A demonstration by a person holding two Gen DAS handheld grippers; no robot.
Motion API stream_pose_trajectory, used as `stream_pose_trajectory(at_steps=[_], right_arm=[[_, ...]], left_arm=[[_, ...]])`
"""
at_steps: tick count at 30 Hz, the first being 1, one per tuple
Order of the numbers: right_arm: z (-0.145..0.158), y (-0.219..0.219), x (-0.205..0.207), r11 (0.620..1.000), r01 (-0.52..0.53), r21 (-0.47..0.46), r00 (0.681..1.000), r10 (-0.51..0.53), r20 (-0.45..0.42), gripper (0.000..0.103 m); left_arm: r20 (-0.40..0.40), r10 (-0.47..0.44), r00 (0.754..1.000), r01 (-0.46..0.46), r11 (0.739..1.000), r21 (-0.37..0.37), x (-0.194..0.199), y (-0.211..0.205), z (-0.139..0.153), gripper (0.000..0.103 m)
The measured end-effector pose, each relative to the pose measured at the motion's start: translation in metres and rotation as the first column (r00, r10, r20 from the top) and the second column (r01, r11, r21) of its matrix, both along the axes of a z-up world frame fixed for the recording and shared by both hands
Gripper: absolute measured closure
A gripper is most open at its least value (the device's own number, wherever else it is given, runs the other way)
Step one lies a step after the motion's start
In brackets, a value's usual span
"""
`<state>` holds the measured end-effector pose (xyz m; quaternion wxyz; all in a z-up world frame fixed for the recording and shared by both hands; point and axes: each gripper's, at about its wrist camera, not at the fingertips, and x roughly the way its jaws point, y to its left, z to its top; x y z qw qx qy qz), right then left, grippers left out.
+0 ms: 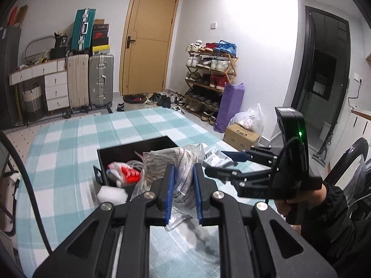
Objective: Organize soft objects
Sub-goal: 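Carry the cable bag in the left and sachet in the right over the black box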
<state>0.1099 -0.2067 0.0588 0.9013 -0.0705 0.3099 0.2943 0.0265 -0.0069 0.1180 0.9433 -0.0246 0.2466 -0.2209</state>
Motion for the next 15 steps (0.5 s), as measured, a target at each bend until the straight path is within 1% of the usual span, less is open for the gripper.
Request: stream_pose_trajectory(at_steps=[6,15], right_arm=[[0.005,0.01,-0.001,1.0,-0.016,0.017,1.0,0.015,0.016,0.05],[0.007,0.03,0.017,0.999,-0.037,-0.012,0.999,0.038,0.018,0.05]], left_arm=[[0.016,0.006,1.0,-0.006,1.0,0.019,0.014,0.0,0.011,0.09],[0.012,0.022,1.0,-0.022,0.999,0.037,0.043,0.005,0.013,0.09]])
